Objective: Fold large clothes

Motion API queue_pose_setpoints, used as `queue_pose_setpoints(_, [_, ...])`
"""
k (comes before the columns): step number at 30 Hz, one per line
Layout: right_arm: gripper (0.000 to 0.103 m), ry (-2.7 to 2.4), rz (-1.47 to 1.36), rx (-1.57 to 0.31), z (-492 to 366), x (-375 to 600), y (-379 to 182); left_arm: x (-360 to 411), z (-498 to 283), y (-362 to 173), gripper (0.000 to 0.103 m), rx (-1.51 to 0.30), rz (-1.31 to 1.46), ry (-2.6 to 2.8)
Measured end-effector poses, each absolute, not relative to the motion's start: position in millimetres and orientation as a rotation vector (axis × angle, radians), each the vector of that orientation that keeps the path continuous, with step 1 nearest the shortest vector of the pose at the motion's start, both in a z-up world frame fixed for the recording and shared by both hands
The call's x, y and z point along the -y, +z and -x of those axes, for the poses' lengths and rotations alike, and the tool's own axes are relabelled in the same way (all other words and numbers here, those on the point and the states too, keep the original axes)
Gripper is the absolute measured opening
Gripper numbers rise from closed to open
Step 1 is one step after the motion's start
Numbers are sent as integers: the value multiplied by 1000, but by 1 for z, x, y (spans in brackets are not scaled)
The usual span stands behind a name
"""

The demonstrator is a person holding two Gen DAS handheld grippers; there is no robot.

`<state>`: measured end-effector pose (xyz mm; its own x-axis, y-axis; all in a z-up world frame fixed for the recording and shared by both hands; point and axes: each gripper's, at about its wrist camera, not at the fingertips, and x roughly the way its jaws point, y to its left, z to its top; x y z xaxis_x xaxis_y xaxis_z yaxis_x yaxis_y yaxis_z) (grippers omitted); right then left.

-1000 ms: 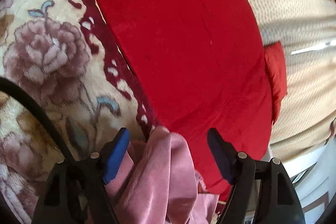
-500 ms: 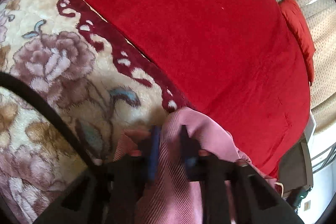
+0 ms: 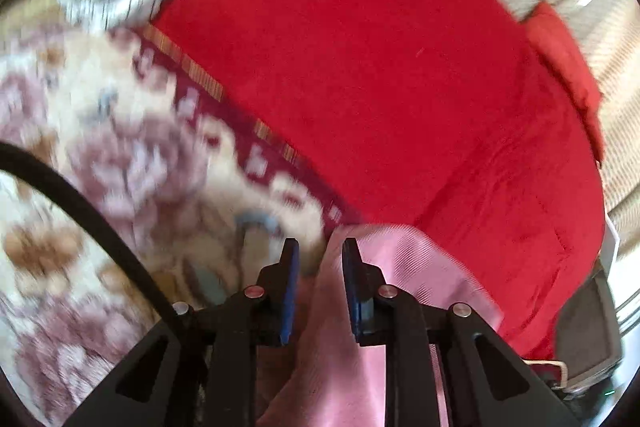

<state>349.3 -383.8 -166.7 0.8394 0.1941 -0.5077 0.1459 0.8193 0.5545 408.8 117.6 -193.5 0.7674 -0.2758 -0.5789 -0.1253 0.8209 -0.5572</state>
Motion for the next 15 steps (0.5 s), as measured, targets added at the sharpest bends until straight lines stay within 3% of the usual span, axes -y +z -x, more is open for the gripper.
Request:
queue_pose_setpoints(1, [24, 75, -605, -569, -347, 373, -157, -114, -404, -186, 23, -662, 591, -97])
queue_pose_setpoints(2, [53, 111, -596, -564, -346, 364, -152, -110, -402, -180, 26, -640, 570, -114])
queue_pose_setpoints(4, [102, 181, -574, -594, -347, 341, -148, -101, -401, -177, 51, -658, 539, -150])
queue_pose_setpoints(7, [97, 245, -536, -593, -347, 309, -152, -85, -406, -184, 52, -718, 499, -162])
queue_pose_setpoints(10, [70, 280, -419, -639, -353, 276, -157, -71, -414, -196, 54, -817, 402, -104])
queue_pose_setpoints(15, [66, 216, -317, -790, -375, 258, -194, -74, -425, -232, 65, -938, 320, -19])
